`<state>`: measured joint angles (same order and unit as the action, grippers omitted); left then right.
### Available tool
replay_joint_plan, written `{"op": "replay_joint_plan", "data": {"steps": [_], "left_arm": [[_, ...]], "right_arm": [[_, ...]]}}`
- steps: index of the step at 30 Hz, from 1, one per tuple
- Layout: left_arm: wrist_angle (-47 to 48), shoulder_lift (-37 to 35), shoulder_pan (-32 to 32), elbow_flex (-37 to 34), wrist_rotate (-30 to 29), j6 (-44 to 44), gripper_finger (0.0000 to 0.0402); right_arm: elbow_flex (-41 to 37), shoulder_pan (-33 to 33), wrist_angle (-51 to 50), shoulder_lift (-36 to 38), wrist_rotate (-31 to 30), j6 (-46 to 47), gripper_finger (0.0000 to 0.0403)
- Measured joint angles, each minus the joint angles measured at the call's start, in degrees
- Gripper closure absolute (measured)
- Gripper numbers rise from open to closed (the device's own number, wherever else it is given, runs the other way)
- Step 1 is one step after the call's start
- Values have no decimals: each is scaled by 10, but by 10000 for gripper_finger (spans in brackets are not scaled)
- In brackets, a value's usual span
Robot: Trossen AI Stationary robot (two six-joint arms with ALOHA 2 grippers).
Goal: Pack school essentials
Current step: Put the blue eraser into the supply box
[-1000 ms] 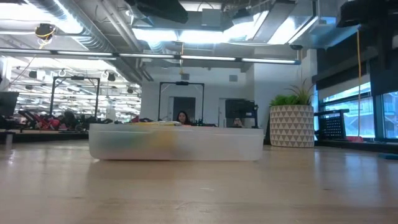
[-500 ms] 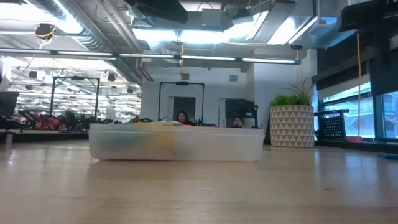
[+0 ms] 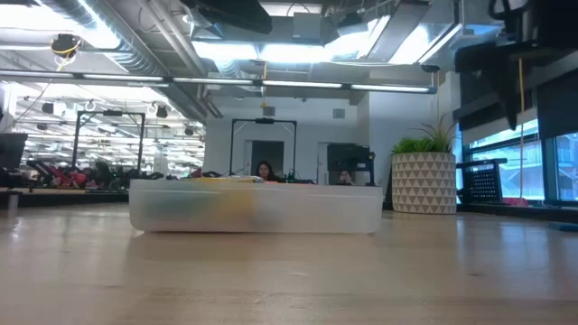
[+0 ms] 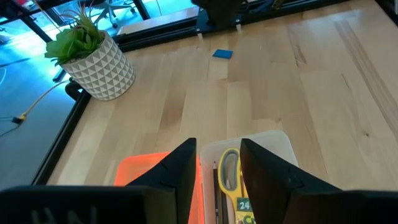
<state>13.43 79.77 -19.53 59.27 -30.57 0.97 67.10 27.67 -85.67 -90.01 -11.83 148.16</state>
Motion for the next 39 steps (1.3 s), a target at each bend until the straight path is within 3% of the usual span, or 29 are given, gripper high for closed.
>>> {"op": "replay_joint_plan", "data": {"steps": [9, 28, 39], "left_arm": [[0, 0, 0, 0, 0, 0, 284], [0, 0, 0, 0, 0, 0, 284], [0, 0, 0, 0, 0, 0, 284]], "right_arm": [[-9, -21, 8, -12, -8, -17, 50], [-276, -49, 274, 47, -6, -14, 49], [-320, -62, 332, 49, -4, -16, 49]]}}
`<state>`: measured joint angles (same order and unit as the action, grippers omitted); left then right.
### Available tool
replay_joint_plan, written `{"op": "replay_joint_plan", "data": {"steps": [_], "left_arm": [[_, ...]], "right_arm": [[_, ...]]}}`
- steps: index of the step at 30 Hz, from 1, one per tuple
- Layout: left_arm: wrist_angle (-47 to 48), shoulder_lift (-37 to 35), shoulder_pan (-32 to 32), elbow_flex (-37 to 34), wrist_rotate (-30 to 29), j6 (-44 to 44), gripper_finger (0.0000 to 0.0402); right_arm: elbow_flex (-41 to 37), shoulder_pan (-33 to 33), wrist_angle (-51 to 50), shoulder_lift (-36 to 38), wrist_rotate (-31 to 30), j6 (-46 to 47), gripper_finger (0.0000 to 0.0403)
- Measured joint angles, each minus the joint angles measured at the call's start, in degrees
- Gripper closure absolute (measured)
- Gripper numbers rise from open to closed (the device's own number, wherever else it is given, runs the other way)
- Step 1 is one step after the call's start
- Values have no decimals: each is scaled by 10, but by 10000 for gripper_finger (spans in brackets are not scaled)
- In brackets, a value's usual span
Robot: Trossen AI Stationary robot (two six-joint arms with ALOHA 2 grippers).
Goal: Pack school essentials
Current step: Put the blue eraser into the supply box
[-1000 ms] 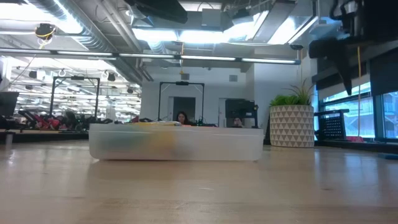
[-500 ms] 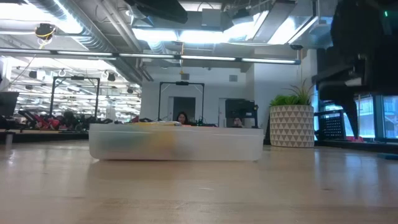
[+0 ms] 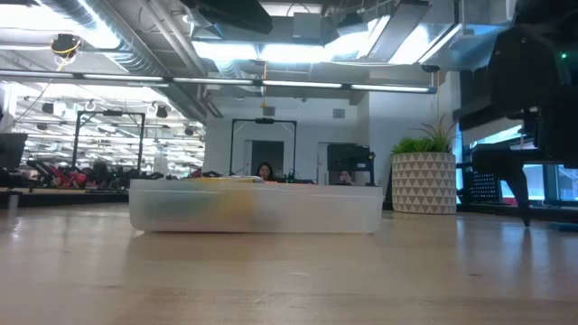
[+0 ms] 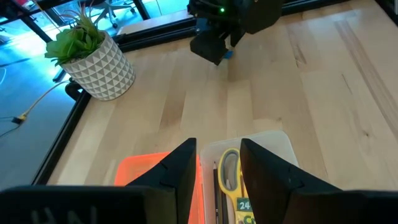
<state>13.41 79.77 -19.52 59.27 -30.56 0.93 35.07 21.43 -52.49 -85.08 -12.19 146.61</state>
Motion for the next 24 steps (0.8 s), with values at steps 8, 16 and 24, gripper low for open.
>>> {"op": "replay_joint_plan", "data": {"steps": [8, 16, 24], "left_arm": [[0, 0, 0, 0, 0, 0, 284], [0, 0, 0, 0, 0, 0, 284], [0, 0, 0, 0, 0, 0, 284]], "right_arm": [[-1, -6, 3, -1, 3, -26, 50], [-1, -27, 5, -1, 11, -63, 50], [-2, -31, 7, -2, 9, -94, 50]]}}
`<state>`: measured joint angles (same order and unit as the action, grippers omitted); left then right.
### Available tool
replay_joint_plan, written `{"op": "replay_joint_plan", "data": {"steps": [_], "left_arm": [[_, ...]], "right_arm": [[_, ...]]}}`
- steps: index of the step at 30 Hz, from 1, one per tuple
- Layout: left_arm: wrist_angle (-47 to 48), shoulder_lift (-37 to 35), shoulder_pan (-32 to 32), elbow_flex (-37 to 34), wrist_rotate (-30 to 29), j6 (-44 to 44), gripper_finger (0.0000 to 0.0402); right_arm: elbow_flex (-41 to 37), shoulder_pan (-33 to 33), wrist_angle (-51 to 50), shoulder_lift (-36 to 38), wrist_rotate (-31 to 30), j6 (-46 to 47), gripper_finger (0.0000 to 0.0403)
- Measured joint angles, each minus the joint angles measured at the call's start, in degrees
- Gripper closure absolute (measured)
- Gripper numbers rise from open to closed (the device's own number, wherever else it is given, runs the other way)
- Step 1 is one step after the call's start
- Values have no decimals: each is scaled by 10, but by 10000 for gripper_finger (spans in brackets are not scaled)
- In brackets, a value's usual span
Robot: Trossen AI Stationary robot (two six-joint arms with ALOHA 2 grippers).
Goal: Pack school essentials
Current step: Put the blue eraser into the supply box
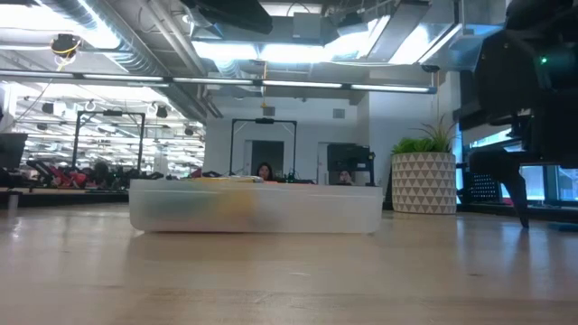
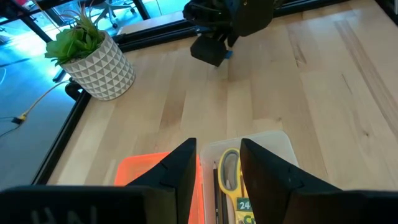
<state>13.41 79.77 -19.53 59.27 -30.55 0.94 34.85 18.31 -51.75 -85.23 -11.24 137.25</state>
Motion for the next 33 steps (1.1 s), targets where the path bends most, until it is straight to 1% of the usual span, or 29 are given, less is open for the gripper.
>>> {"op": "replay_joint_plan", "data": {"steps": [2, 5, 11, 16, 19, 25, 33], "left_arm": [[0, 0, 0, 0, 0, 0, 284], [0, 0, 0, 0, 0, 0, 284], [0, 0, 0, 0, 0, 0, 284], [0, 0, 0, 0, 0, 0, 284], [0, 0, 0, 0, 0, 0, 284], [0, 0, 0, 0, 0, 0, 284], [0, 0, 0, 0, 0, 0, 284]], "right_arm": [[0, 0, 0, 0, -1, -11, 53], [0, 0, 1, 0, -6, -14, 68], [0, 0, 3, -1, -16, -21, 123], [0, 0, 5, -1, -23, -56, 172], [0, 0, 4, -1, -24, -58, 198], [0, -1, 0, -1, -25, -58, 239], [-1, 0, 0, -1, -36, -61, 283]]}}
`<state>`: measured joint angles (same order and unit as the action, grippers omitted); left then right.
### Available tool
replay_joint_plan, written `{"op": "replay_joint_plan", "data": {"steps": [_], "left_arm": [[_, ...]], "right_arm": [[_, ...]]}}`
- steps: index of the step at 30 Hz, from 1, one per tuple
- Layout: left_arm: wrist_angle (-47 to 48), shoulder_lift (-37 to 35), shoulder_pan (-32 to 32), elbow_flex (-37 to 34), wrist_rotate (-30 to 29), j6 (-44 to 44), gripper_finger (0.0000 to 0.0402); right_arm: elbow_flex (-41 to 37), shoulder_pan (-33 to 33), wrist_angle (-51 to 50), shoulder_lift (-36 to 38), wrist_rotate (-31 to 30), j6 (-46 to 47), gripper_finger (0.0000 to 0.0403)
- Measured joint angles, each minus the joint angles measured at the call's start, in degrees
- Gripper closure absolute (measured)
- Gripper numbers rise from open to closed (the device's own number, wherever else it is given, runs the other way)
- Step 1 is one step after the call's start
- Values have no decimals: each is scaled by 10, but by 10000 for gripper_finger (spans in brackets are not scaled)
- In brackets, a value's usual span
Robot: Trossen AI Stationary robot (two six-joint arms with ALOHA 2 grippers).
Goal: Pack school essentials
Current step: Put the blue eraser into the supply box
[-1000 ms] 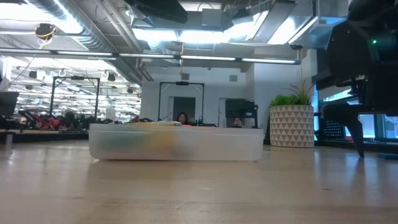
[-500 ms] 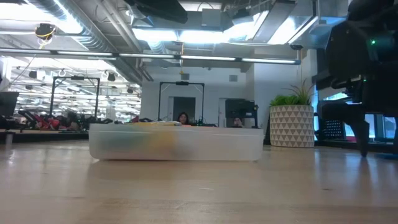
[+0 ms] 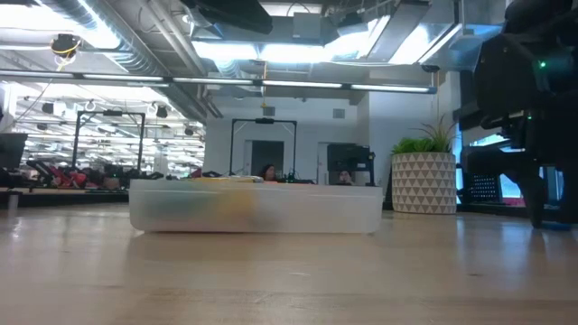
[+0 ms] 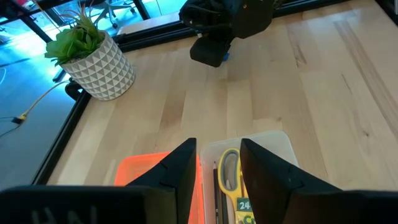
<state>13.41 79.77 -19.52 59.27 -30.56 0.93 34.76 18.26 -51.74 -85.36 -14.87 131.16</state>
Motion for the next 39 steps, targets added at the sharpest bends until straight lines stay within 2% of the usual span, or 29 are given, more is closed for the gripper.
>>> {"op": "replay_joint_plan", "data": {"steps": [5, 12, 24, 34, 39], "left_arm": [[0, 0, 0, 0, 0, 0, 284], [0, 0, 0, 0, 0, 0, 284], [0, 0, 0, 0, 0, 0, 284], [0, 0, 0, 0, 0, 0, 284], [0, 0, 0, 0, 0, 0, 284]], "right_arm": [[0, 0, 6, 0, -3, -11, 295], [-1, 4, 12, 0, -9, -115, 289], [0, 4, 13, 0, -9, -146, 289], [0, 4, 17, 0, -9, -191, 323], [0, 5, 17, 0, -21, -204, 319]]}}
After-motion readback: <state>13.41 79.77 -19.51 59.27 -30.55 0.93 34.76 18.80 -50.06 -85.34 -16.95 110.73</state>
